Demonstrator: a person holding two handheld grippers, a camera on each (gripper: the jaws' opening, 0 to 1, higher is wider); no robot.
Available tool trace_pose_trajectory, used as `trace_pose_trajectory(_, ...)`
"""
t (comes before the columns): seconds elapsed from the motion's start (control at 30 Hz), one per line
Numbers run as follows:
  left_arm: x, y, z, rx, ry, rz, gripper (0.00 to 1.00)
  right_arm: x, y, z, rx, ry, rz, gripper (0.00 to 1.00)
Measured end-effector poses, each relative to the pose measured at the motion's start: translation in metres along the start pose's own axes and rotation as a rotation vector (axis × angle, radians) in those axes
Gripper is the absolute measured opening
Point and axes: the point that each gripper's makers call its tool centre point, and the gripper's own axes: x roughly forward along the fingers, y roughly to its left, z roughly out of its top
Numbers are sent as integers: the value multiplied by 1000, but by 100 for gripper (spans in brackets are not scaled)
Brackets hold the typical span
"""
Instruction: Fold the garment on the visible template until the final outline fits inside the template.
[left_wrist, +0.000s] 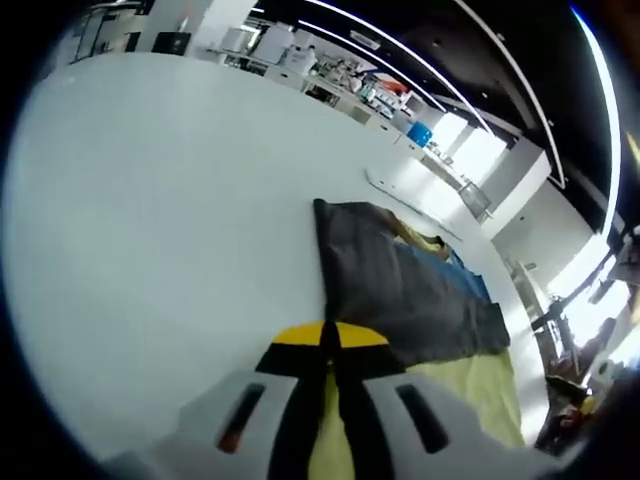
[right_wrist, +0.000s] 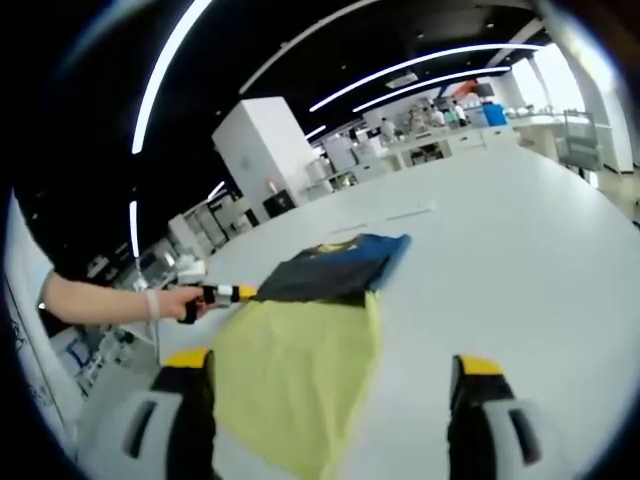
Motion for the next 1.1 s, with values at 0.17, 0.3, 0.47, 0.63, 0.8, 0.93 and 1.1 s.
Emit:
trace_pose_trajectory(0.17,-3,-4,9,90,-33,-26,25,2,3,-1,-7,8,5,99)
trace_pose_trajectory(0.3,-9,-4,16,270,-51,-51,39,4,5,-1,-15,8,10,100)
trace_pose_trajectory(0.47,-23,-22,11,419,-43,-146,62,5,9,-4,-45,30,14,100)
trace_pose_trajectory(0.63,-32,-31,8,486,-34,-191,72,4,11,-2,-50,25,17,100)
trace_pose_trajectory(0.8,-48,-49,1,553,-9,-263,79,4,14,1,-74,31,18,100)
trace_pose_trajectory(0.93,-61,-50,-13,582,38,-281,77,3,19,5,-91,29,24,100)
trace_pose_trajectory(1.1,-74,-55,-19,597,46,-298,77,4,21,4,-108,36,27,100)
